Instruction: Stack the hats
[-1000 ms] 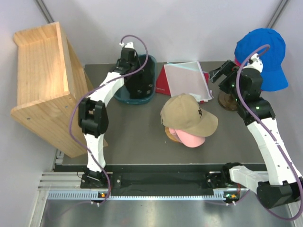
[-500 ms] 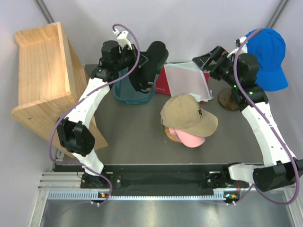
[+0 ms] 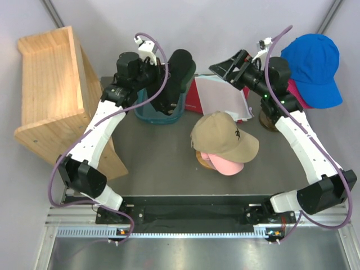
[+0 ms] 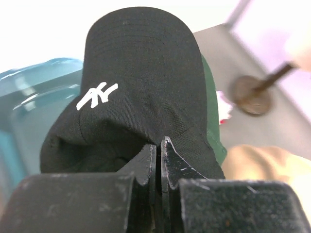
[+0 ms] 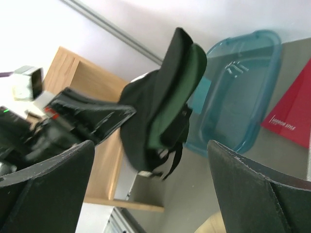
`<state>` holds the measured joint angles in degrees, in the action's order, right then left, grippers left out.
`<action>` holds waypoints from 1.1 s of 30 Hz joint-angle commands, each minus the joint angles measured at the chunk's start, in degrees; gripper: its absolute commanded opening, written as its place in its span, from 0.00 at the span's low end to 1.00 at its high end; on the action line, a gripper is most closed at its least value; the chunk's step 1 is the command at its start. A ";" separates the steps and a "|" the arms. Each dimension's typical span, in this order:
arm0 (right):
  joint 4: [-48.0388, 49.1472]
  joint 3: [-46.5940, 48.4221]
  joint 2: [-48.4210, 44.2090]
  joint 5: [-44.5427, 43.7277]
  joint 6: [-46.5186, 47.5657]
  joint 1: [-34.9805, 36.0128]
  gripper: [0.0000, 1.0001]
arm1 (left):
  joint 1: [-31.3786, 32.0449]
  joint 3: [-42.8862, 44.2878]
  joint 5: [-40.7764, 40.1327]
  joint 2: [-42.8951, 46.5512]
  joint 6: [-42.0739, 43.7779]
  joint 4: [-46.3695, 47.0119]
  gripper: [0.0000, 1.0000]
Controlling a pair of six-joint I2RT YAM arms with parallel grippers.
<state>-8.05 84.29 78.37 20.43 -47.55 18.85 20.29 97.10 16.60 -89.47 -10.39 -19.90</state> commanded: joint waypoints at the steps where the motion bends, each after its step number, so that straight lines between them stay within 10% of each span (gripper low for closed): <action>1: 4.19 -1.14 -1.37 -0.12 -1.32 1.80 0.97 | -0.52 -2.88 -10.35 -2.10 5.72 3.37 0.00; 10: 2.87 -3.34 -2.96 -1.62 -1.05 2.50 0.97 | -1.84 -1.22 -15.10 -17.04 4.16 2.24 0.00; 15: 2.69 -3.61 -2.87 -1.97 -1.23 2.51 0.97 | -2.72 1.78 -15.28 -20.92 1.17 -2.15 0.34; 21: 3.13 -3.52 -2.34 -1.97 -1.76 2.77 0.97 | -2.80 0.29 -15.19 -19.17 -0.68 -3.21 0.38; 33: 2.52 -3.08 -1.02 -1.88 -2.11 4.09 0.97 | -2.80 -0.77 -16.07 -14.77 -2.00 -4.53 0.05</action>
<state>-7.29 80.97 77.65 18.87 -49.36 21.85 17.72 95.77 1.89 -110.54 -11.38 -24.53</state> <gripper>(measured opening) 0.972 0.124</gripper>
